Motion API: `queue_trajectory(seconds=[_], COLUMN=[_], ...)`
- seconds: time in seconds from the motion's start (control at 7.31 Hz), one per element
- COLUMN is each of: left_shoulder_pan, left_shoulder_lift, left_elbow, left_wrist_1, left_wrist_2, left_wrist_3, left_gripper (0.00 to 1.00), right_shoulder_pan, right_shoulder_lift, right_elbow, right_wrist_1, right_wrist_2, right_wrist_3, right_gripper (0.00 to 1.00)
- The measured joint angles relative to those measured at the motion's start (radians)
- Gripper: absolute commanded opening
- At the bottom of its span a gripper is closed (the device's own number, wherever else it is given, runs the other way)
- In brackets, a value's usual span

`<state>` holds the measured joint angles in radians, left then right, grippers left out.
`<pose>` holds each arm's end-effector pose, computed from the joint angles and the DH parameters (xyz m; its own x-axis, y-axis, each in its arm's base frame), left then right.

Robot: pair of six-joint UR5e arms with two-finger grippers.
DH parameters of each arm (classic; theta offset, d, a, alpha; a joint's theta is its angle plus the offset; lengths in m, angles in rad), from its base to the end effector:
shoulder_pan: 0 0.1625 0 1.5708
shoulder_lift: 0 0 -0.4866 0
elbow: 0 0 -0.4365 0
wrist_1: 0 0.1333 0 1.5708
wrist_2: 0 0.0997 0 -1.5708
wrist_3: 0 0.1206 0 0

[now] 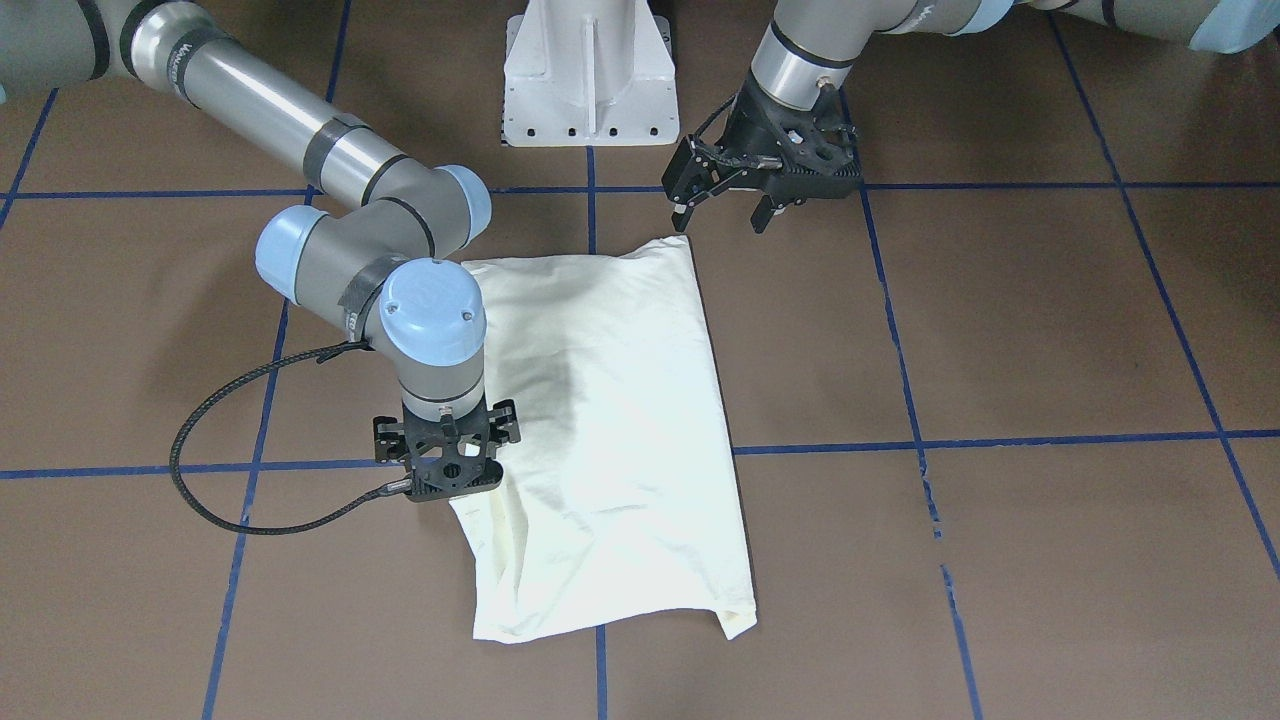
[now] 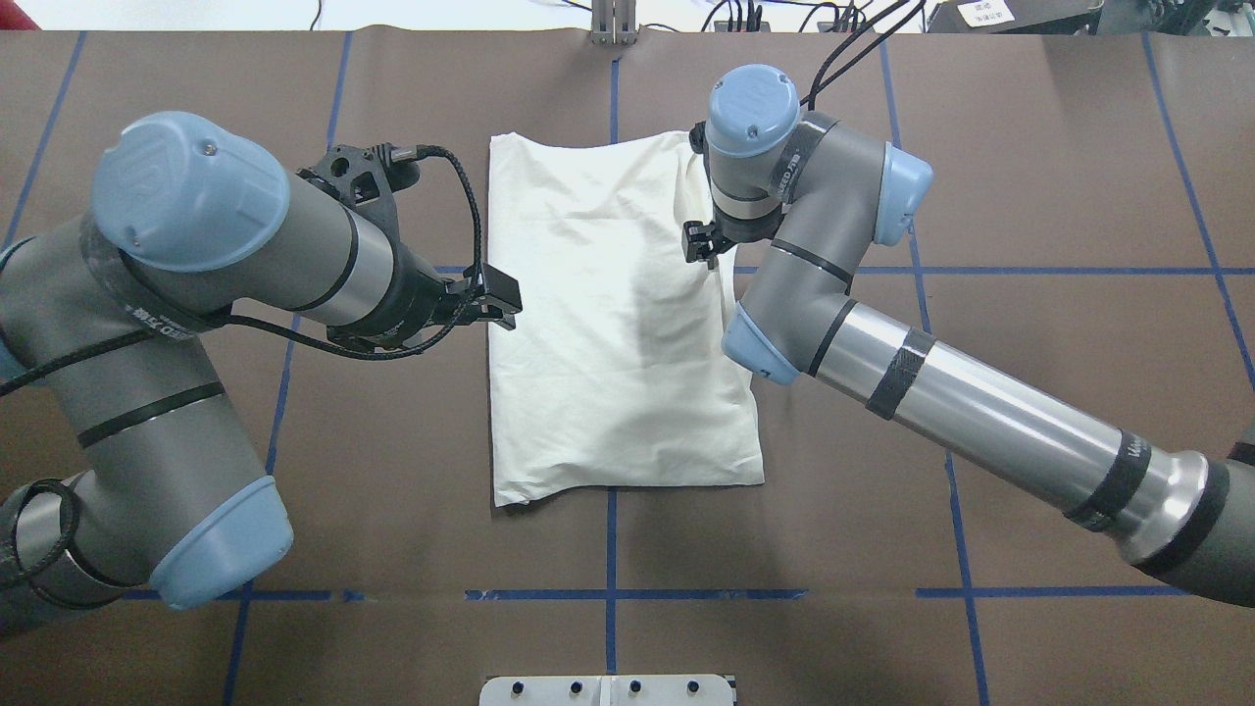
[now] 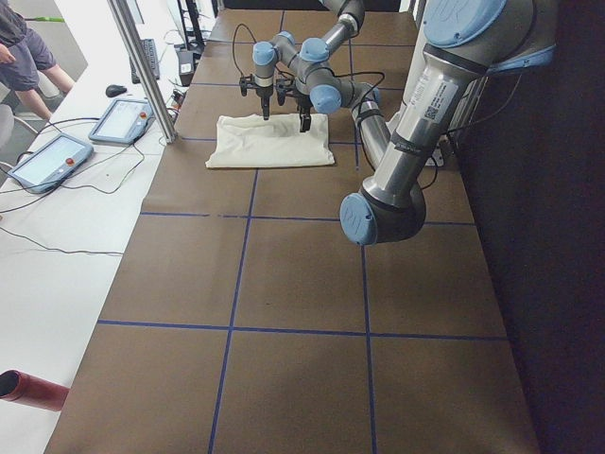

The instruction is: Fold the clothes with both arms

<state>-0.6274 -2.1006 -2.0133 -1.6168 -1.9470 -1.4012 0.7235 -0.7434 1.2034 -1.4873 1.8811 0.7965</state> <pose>0.4656 -0.4475 0.1958 0.4682 -0.1456 -0.8716 0.2169 0.9751 -0.0464 -0.6062 -0.6642 0.3448 0.8166 -0.1670 0.5524 0.0825 0.9812 0.1747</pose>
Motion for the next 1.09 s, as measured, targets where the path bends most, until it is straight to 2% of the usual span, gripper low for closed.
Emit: queue_trajectory(seconds=[0.27, 0.55, 0.82, 1.09], left_shoulder_pan=[0.002, 0.01, 0.098, 0.252], left_shoulder_lift=[-0.006, -0.008, 0.008, 0.021], left_elbow=[-0.006, -0.016, -0.013, 0.003], left_wrist_1=[0.001, -0.003, -0.079, -0.129], left_wrist_2=[-0.001, -0.001, 0.015, 0.117], left_wrist_3=[-0.007, -0.036, -0.198, -0.395], left_gripper=[1.0, 1.0, 1.0, 0.96], right_shoulder_pan=[0.054, 0.087, 0.097, 0.097], right_shoulder_lift=[-0.013, -0.01, -0.019, -0.08], right_elbow=[-0.014, -0.004, 0.079, 0.217], right_wrist_1=[0.022, 0.071, 0.088, 0.091], right_wrist_2=[0.006, 0.056, 0.171, 0.246], right_wrist_3=[-0.045, -0.053, -0.009, 0.092], right_gripper=[1.0, 1.0, 1.0, 1.0])
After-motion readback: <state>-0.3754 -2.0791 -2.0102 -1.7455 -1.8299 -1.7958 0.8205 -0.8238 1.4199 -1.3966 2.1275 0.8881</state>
